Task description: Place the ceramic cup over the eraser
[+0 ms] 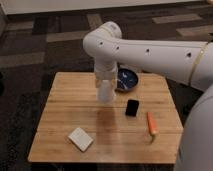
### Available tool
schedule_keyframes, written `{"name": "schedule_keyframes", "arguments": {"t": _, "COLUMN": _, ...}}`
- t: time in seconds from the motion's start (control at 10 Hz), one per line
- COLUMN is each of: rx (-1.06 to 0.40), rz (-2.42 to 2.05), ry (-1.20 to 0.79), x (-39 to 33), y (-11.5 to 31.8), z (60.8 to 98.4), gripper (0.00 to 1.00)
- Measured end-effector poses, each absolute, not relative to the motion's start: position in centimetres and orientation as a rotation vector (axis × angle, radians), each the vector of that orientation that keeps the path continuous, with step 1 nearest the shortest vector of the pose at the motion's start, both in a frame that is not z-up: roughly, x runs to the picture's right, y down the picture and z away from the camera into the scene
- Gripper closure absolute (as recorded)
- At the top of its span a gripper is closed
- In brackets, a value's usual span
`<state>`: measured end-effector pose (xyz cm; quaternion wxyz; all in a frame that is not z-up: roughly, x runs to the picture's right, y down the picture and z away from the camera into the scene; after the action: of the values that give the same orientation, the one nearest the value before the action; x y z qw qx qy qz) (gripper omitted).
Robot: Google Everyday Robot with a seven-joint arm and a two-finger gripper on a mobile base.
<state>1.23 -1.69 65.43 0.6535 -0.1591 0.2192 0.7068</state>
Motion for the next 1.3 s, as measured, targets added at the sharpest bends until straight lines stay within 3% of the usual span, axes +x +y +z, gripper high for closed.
{"name": "schedule_keyframes", "arguments": {"t": 0.4, "rx": -0.342, "rz": 1.682, "ry": 0.503, "x": 4.6, "y": -2.3, "z": 62.9, "gripper": 1.0}}
{"name": "schedule_keyframes", "arguments": {"t": 1.3, "rx": -0.321, "rz": 1.83, "ry": 0.552, "x": 10.9, "y": 0.0, "z": 61.9, "gripper": 1.0}}
